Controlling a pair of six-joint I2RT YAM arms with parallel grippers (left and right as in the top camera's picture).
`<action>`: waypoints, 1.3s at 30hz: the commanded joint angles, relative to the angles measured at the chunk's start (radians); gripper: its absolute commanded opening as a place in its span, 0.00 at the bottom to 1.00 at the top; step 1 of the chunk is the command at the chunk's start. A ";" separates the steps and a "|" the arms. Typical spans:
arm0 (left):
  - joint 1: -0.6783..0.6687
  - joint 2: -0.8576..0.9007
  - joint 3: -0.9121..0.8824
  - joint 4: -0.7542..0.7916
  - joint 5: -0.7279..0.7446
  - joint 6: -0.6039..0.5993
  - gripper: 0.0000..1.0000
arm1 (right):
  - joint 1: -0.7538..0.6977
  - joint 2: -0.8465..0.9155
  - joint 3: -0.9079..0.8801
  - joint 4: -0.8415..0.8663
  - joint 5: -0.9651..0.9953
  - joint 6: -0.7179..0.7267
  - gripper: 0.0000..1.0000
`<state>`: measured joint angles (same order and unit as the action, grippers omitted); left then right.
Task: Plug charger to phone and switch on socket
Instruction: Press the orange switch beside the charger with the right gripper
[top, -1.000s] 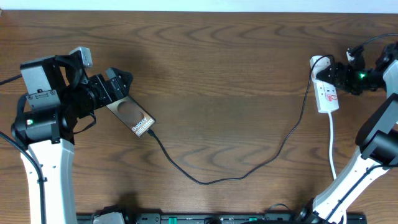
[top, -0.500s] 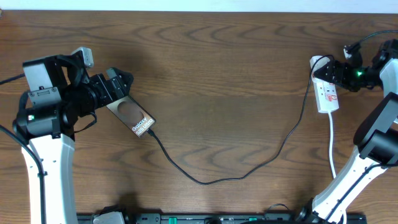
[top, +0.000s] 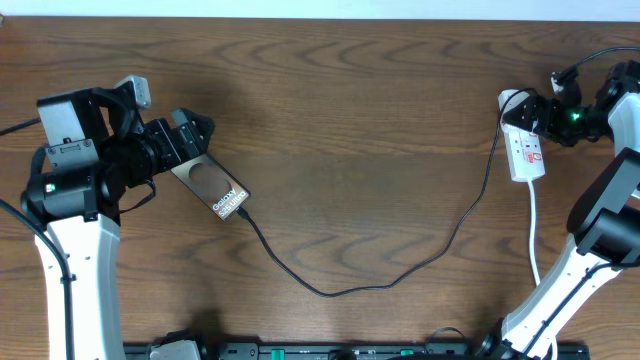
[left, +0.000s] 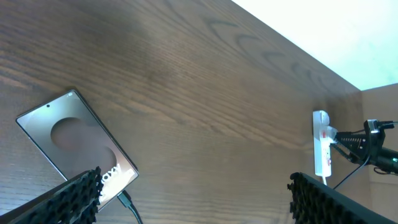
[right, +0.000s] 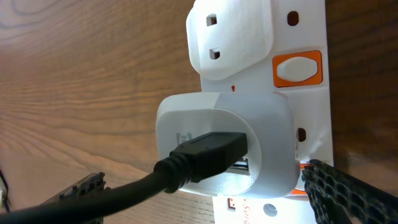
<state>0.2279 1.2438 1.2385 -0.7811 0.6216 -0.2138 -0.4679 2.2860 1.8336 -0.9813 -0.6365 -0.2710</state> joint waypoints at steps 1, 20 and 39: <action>-0.002 0.004 0.013 0.000 -0.006 -0.009 0.95 | 0.038 -0.002 -0.005 -0.020 -0.055 0.032 0.99; -0.002 0.004 0.013 0.000 -0.006 -0.008 0.95 | 0.038 -0.002 -0.005 -0.044 -0.126 0.048 0.99; -0.002 0.004 0.013 0.000 -0.006 -0.008 0.95 | 0.069 0.071 -0.005 -0.051 -0.126 0.058 0.99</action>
<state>0.2279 1.2438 1.2385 -0.7815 0.6216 -0.2138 -0.4614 2.2913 1.8439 -1.0050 -0.6632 -0.2375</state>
